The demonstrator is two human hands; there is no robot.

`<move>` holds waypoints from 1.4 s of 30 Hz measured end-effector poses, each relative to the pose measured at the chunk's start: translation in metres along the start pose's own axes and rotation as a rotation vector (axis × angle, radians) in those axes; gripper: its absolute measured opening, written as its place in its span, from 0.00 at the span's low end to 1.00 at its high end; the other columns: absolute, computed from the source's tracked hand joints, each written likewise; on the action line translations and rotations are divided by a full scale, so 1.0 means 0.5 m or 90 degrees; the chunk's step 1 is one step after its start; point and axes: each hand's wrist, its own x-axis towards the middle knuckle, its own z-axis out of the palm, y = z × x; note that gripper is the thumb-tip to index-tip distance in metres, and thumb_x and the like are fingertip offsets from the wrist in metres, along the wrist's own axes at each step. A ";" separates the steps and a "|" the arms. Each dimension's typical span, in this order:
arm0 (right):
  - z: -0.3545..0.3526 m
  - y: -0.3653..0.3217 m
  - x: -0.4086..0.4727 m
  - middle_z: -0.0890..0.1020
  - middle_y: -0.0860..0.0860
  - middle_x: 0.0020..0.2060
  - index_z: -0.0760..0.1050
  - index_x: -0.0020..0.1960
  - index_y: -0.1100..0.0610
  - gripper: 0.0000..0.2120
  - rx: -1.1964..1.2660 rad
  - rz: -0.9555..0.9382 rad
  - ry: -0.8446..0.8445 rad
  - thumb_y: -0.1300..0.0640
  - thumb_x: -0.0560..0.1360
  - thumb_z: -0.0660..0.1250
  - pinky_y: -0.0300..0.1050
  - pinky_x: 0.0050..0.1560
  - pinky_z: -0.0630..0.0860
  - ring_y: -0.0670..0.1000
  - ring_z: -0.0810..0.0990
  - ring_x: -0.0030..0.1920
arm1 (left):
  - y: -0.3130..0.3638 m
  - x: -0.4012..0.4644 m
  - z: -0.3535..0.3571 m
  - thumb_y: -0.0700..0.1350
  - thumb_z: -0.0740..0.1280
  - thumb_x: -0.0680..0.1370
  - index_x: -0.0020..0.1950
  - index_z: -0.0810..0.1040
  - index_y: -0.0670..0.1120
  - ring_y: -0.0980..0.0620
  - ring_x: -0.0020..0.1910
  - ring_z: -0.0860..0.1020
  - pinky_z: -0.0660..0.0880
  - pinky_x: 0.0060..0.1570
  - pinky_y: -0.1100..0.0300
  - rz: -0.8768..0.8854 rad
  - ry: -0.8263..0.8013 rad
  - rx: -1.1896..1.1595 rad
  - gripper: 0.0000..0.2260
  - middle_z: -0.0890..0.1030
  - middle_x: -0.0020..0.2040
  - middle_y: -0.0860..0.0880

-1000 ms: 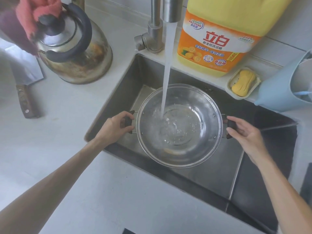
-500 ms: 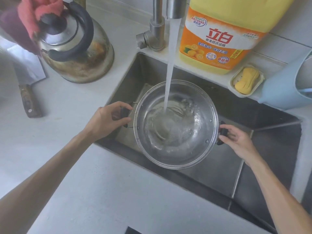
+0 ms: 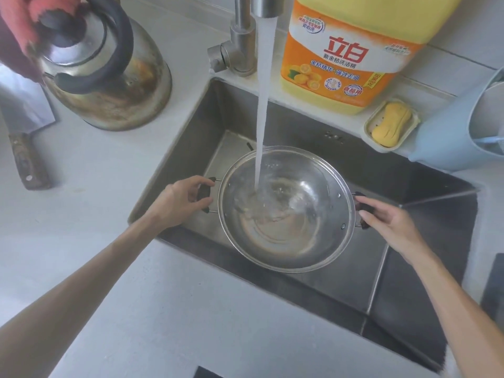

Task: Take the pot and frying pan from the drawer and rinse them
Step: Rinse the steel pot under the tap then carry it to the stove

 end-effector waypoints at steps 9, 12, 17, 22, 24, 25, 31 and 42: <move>-0.005 -0.029 0.005 0.83 0.34 0.44 0.79 0.52 0.38 0.22 0.022 -0.062 0.046 0.67 0.74 0.67 0.25 0.48 0.73 0.37 0.81 0.40 | -0.004 0.011 0.032 0.48 0.70 0.74 0.50 0.71 0.59 0.56 0.36 0.78 0.70 0.38 0.61 -0.059 0.040 -0.029 0.10 0.84 0.35 0.54; 0.004 -0.017 0.012 0.84 0.35 0.44 0.78 0.51 0.38 0.21 0.020 -0.058 0.042 0.65 0.74 0.68 0.28 0.51 0.75 0.38 0.82 0.42 | 0.009 0.003 0.011 0.46 0.70 0.74 0.49 0.71 0.58 0.59 0.33 0.79 0.72 0.41 0.63 -0.030 0.077 -0.034 0.11 0.83 0.33 0.53; 0.030 -0.004 0.022 0.83 0.41 0.45 0.76 0.52 0.45 0.17 0.018 -0.031 0.033 0.67 0.74 0.67 0.23 0.46 0.72 0.33 0.81 0.40 | 0.042 -0.022 -0.034 0.45 0.71 0.73 0.51 0.75 0.57 0.58 0.38 0.78 0.68 0.40 0.73 0.006 0.124 -0.018 0.10 0.78 0.32 0.62; 0.044 0.011 0.020 0.80 0.46 0.50 0.74 0.56 0.42 0.16 -0.014 0.001 -0.015 0.63 0.76 0.65 0.25 0.50 0.72 0.28 0.78 0.43 | 0.070 -0.039 -0.057 0.45 0.71 0.71 0.50 0.78 0.59 0.54 0.40 0.77 0.69 0.43 0.72 0.015 0.155 0.020 0.11 0.79 0.36 0.50; 0.043 0.017 0.018 0.80 0.48 0.51 0.73 0.62 0.48 0.16 -0.025 0.016 -0.032 0.62 0.77 0.63 0.27 0.51 0.71 0.26 0.77 0.43 | 0.075 -0.041 -0.058 0.46 0.71 0.71 0.51 0.79 0.59 0.53 0.41 0.79 0.73 0.46 0.65 0.018 0.155 0.021 0.12 0.80 0.38 0.48; 0.041 0.019 0.018 0.80 0.49 0.51 0.72 0.64 0.51 0.17 -0.027 0.019 -0.034 0.63 0.78 0.63 0.26 0.51 0.71 0.26 0.77 0.42 | 0.074 -0.041 -0.056 0.47 0.71 0.70 0.51 0.79 0.59 0.53 0.41 0.79 0.74 0.47 0.62 0.017 0.150 0.022 0.12 0.80 0.37 0.49; 0.019 0.007 0.008 0.79 0.42 0.50 0.71 0.66 0.51 0.17 -0.027 0.008 -0.001 0.63 0.79 0.61 0.19 0.45 0.69 0.29 0.77 0.39 | 0.040 -0.027 -0.009 0.49 0.69 0.70 0.51 0.78 0.58 0.54 0.34 0.77 0.73 0.40 0.60 -0.022 0.087 0.042 0.11 0.79 0.31 0.57; -0.006 -0.031 -0.006 0.80 0.29 0.46 0.74 0.61 0.47 0.16 -0.036 -0.099 0.076 0.64 0.78 0.61 0.21 0.47 0.68 0.31 0.77 0.45 | 0.007 0.013 0.059 0.47 0.68 0.73 0.51 0.72 0.57 0.52 0.35 0.79 0.77 0.45 0.53 -0.071 0.015 0.026 0.09 0.82 0.34 0.53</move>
